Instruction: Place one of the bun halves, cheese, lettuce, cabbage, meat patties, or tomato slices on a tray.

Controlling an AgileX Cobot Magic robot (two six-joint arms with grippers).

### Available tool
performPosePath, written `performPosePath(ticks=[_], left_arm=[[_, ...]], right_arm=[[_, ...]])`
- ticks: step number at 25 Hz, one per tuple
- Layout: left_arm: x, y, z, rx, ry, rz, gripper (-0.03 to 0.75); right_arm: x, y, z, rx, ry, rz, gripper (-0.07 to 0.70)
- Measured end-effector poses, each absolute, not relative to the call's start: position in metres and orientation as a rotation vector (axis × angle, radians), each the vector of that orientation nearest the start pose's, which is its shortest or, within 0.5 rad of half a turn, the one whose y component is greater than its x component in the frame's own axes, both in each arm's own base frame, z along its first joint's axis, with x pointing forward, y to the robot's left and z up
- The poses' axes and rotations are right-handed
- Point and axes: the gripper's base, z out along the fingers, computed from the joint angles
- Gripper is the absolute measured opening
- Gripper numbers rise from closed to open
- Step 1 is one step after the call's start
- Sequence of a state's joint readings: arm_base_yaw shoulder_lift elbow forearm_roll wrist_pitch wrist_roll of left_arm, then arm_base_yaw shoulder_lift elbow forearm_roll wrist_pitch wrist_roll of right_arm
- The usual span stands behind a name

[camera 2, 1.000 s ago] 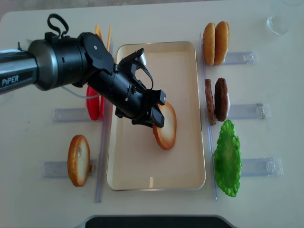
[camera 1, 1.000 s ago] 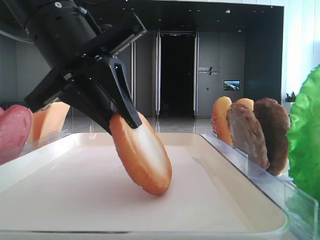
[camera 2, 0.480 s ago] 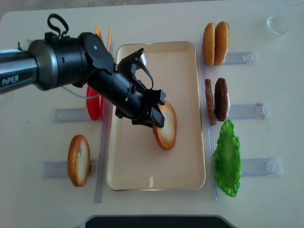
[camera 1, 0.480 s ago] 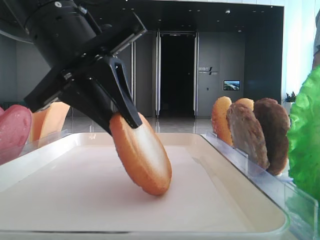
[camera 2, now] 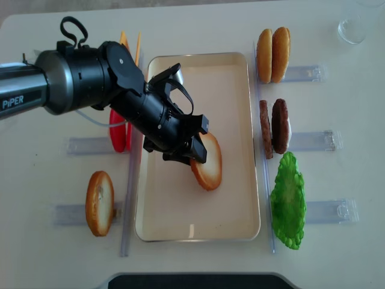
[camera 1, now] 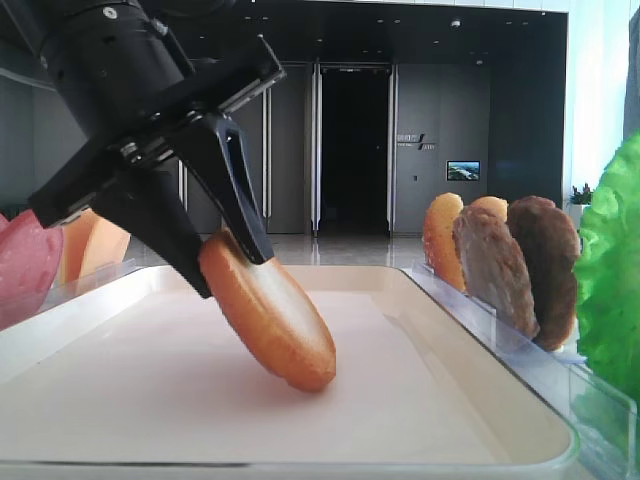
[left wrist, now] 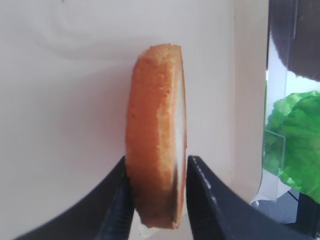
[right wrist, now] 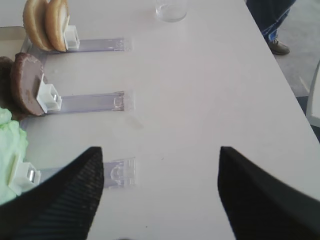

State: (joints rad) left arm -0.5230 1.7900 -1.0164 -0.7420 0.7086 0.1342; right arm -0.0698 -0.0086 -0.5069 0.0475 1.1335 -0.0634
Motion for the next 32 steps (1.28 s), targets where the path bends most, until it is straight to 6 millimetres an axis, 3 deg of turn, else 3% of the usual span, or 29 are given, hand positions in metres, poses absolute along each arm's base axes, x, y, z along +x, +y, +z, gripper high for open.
performPosePath(ticks=[6,16,28,32], left_arm=[[0.266,-0.198,0.169,0.170,3.009,-0.791,0.318],[0.263,-0.192,0.166,0.085,3.089,-0.681,0.501],[0.260,-0.183,0.163,-0.014,3.161,-0.532,0.517],[0.259,-0.182,0.173,-0.003,3.136,-0.550,0.517]], right_arm=[[-0.010,0.005,0.273,0.002,2.101,-0.023,0.465],[-0.010,0.005,0.273,0.002,2.101,-0.023,0.465],[-0.010,0.005,0.273,0.002,2.101,-0.023,0.465],[-0.010,0.005,0.273,0.002,2.101,-0.023,0.465]])
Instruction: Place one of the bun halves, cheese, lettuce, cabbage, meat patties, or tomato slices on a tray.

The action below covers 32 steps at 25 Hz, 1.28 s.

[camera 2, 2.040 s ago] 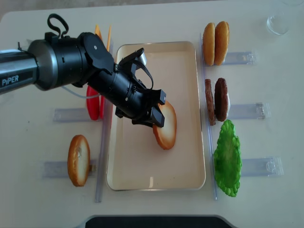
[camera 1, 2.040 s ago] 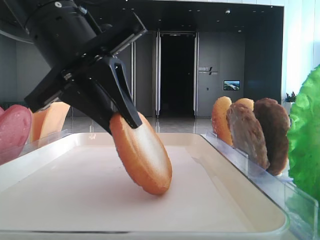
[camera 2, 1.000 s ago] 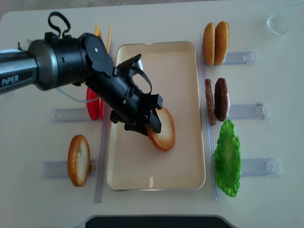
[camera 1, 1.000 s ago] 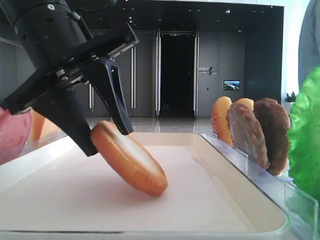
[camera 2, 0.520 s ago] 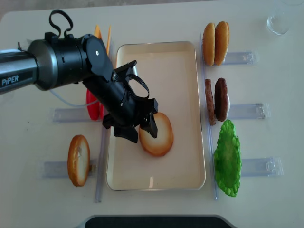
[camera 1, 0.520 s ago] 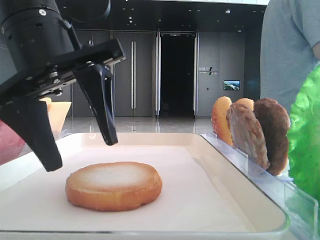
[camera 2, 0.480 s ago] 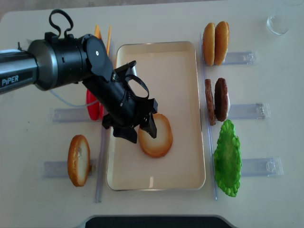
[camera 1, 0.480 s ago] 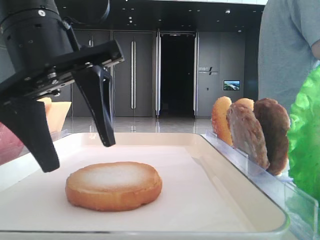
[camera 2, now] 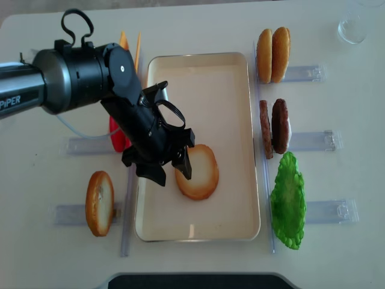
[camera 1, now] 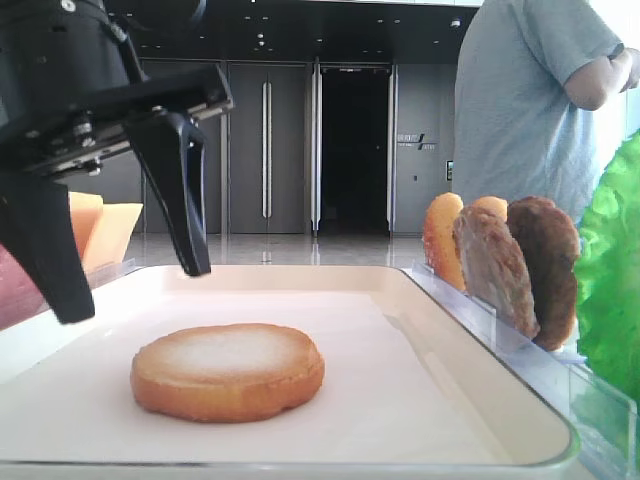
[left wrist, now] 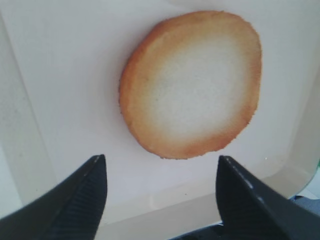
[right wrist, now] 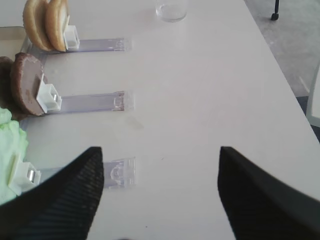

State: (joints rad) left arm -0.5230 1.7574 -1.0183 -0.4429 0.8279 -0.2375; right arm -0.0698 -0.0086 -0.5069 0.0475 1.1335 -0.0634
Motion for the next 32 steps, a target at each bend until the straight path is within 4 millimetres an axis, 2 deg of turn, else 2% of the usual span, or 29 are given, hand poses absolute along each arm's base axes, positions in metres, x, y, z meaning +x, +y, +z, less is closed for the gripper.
performPosePath(ticks=[7,17,20,25,32], left_arm=[[0.260,-0.178,0.223,0.077,2.998,-0.551,0.517],[0.279,-0.150,0.273,0.138,2.964,0.036,0.517],[0.288,-0.142,0.288,0.099,2.922,0.078,0.517],[0.299,-0.122,0.294,0.029,2.915,0.067,0.517],[0.303,-0.114,0.294,0.030,2.917,0.076,0.515]], right_arm=[[-0.010,0.005,0.273,0.002,2.101,-0.023,0.465],[-0.010,0.005,0.273,0.002,2.101,-0.023,0.465],[-0.010,0.005,0.273,0.002,2.101,-0.023,0.465],[-0.010,0.005,0.273,0.002,2.101,-0.023,0.465],[-0.010,0.005,0.273,0.002,2.101,-0.023,0.465]])
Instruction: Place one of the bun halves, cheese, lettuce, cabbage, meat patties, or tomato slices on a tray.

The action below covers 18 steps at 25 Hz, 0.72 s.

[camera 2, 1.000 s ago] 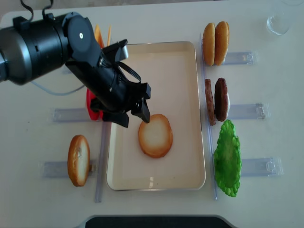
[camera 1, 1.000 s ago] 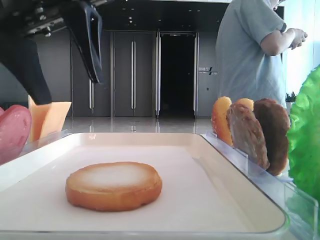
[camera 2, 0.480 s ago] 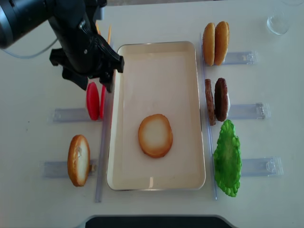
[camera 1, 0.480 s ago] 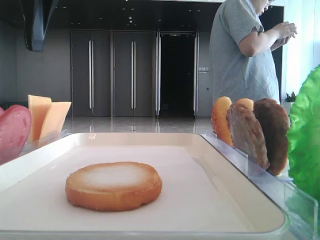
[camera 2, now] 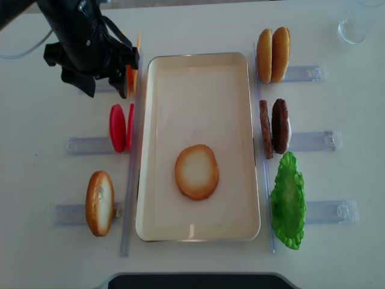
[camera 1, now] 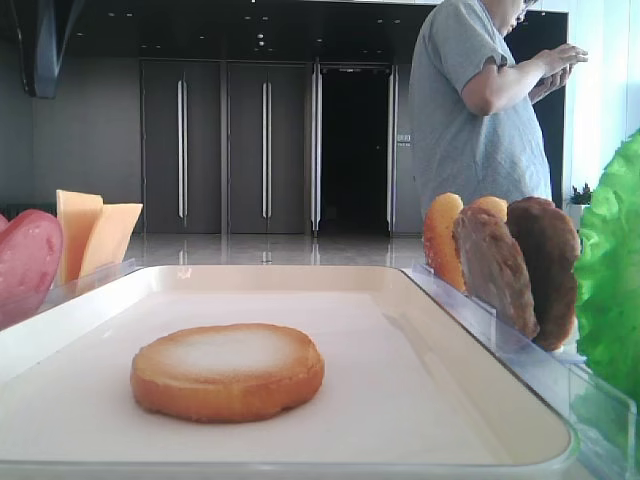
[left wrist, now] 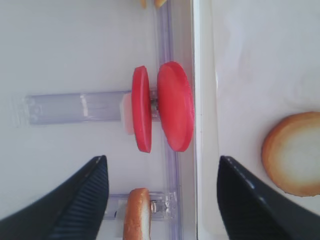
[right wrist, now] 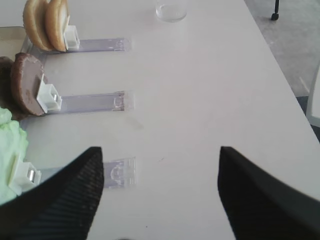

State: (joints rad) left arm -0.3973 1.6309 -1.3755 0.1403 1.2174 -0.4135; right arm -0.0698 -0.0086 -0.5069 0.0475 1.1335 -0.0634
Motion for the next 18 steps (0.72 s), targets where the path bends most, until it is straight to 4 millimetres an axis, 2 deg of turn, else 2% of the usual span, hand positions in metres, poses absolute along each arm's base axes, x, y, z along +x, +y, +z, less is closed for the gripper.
performPosePath(ticks=[5,12,18], left_arm=[[0.312,-0.085,0.293,-0.063,2.938,0.035,0.515],[0.321,-0.040,0.293,-0.154,2.938,0.066,0.515],[0.323,0.012,0.293,-0.279,2.935,0.103,0.515]], right_arm=[[-0.010,0.005,0.273,0.002,2.101,-0.023,0.465],[-0.010,0.005,0.273,0.002,2.101,-0.023,0.465],[-0.010,0.005,0.273,0.002,2.101,-0.023,0.465]])
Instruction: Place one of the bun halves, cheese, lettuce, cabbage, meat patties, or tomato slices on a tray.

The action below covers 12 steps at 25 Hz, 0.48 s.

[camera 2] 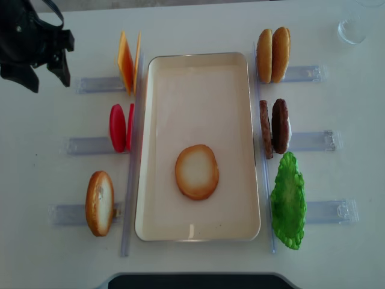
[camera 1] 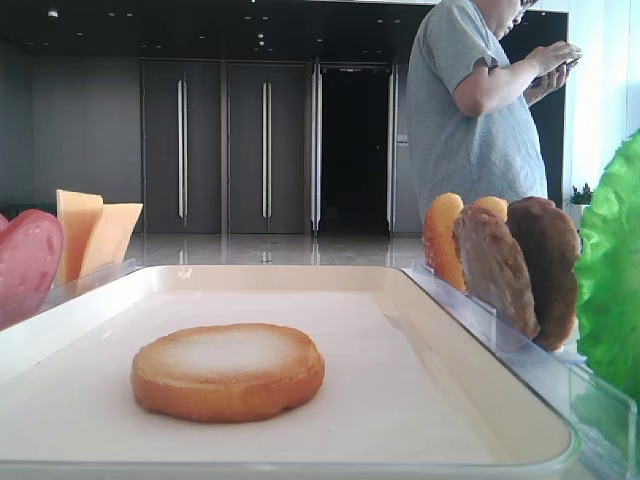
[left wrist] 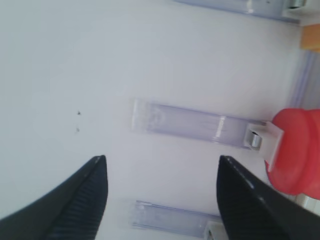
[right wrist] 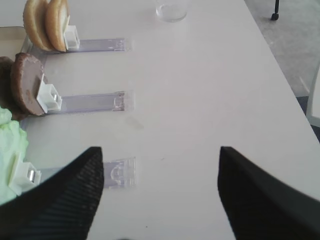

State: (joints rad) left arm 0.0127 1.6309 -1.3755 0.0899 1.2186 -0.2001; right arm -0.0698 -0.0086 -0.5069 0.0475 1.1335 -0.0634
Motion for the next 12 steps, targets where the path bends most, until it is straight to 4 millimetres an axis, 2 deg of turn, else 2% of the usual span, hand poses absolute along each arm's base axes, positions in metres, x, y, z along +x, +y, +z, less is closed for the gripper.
performPosePath(ticks=[5,12], left_arm=[[0.321,0.035,0.293,-0.322,2.935,0.117,0.515],[0.321,0.041,0.293,-0.272,2.938,0.176,0.515]], right_arm=[[-0.010,0.005,0.273,0.002,2.101,-0.023,0.465],[-0.010,0.005,0.273,0.002,2.101,-0.023,0.465]])
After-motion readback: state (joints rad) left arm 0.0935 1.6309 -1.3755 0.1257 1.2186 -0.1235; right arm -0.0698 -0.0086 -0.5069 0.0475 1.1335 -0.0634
